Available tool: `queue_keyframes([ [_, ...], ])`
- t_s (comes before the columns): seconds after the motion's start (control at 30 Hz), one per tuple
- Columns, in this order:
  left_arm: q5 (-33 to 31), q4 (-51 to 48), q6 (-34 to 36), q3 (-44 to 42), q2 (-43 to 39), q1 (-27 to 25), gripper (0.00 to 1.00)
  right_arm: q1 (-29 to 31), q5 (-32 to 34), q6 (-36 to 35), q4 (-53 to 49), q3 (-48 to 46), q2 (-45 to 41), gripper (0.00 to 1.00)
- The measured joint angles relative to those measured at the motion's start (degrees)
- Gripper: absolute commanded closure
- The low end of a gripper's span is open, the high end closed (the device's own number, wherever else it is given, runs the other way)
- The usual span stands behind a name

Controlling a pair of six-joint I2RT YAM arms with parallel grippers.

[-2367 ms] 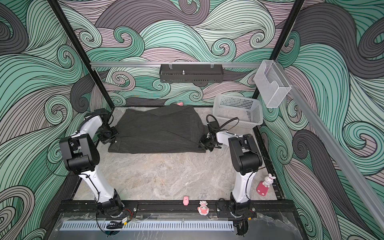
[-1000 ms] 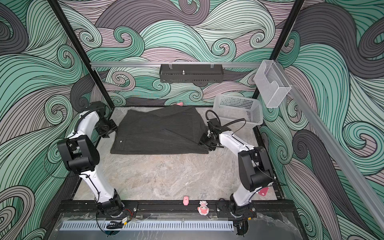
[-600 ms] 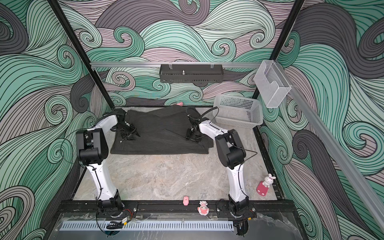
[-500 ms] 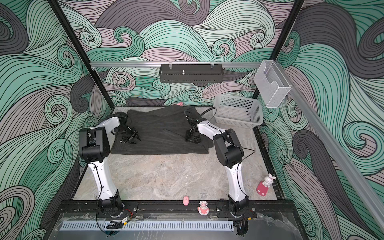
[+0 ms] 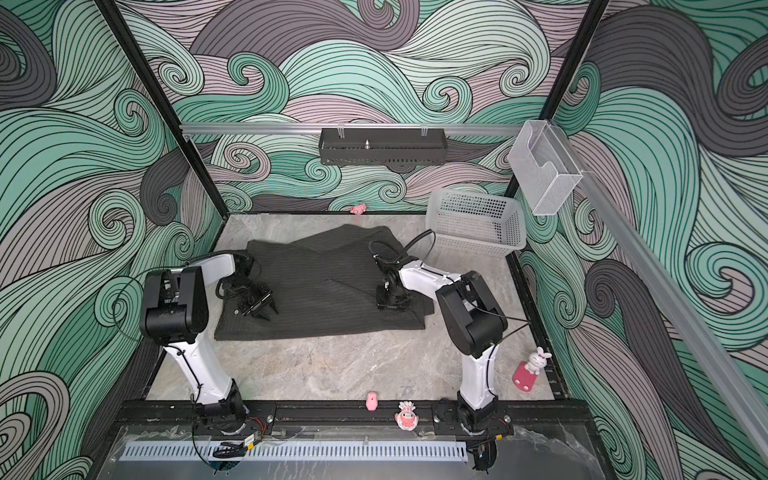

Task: Fold and stack the long sleeve shirts

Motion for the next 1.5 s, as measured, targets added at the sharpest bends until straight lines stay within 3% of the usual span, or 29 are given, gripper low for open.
queue_keyframes([
  [0.2,0.7,-0.8,0.1,-7.0,-8.5,-0.1,0.56,0.7,0.2,-0.5,-3.7,-3.6,-4.2,0.53],
  [0.3,0.6,-2.6,0.1,-0.9,-10.6,0.1,0.52,0.1,1.6,-0.5,-6.9,-0.3,-6.1,0.49],
  [0.4,0.0,-3.8,0.2,11.1,-10.1,1.1,0.51,-1.6,3.1,-0.6,-8.5,7.9,-7.1,0.47],
  [0.57,-2.6,-6.3,0.0,34.2,-2.3,4.0,0.51,-6.5,4.9,-0.1,-9.2,21.1,-5.9,0.46],
  [0.67,-4.5,-7.6,-0.5,43.2,4.8,5.8,0.51,-8.7,5.3,0.5,-9.3,24.5,-4.2,0.46],
  [0.87,-9.0,-11.4,-0.9,56.0,19.9,7.1,0.51,-9.3,5.2,1.2,-11.0,25.2,-0.7,0.46],
  [1.07,-12.4,-12.6,-0.8,60.3,26.9,7.6,0.51,-10.1,4.3,1.2,-12.1,26.8,1.9,0.45],
  [1.3,-13.8,-14.0,0.2,69.4,33.7,8.1,0.59,-11.8,3.8,1.3,-13.0,37.4,10.3,0.41],
  [1.5,-13.8,-15.3,1.4,70.0,36.6,8.4,0.81,-12.2,2.0,1.3,-15.1,58.5,26.7,0.4],
])
